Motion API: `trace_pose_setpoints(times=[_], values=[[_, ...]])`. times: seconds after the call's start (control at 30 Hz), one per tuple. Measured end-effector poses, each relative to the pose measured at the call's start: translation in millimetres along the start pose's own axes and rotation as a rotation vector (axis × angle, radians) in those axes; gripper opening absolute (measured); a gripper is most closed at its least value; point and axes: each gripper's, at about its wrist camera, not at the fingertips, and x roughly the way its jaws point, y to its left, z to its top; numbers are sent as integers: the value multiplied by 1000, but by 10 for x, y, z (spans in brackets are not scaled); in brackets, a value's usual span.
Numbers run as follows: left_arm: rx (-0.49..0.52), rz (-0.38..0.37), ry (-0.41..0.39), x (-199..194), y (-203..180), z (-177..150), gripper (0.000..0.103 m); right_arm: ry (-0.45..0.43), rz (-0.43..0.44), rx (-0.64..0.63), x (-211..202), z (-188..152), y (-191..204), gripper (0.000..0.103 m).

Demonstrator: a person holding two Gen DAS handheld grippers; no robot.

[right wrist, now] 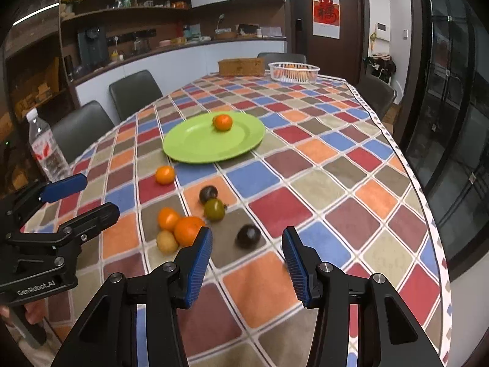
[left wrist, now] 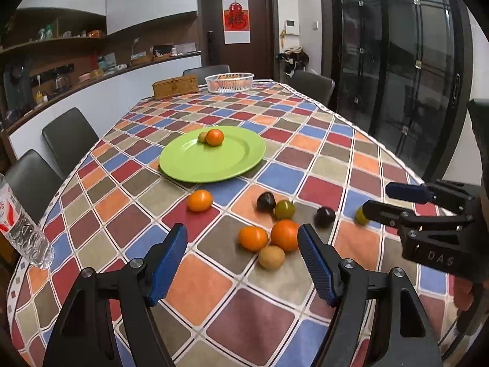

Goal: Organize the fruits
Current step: 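Withdraw both tools from the plate back toward the remaining fruits, then grasp the green-yellow tomato with the right tool while the left tool grasps a tan round fruit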

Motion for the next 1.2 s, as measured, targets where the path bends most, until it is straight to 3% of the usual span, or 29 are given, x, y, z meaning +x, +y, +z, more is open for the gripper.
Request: trace_pose_setpoints(times=[0.2,0.77,1.2], values=[[52,-4,23,98,-122,-125,74,20,-25,17,15,-160,-88,48],[71,-27,149,535,-220,-273,73,97,-39,103,319,-358,-344,48],[29,-61,207,766,-214,-231,51,124,-44,109,523,-313,-453,41]])
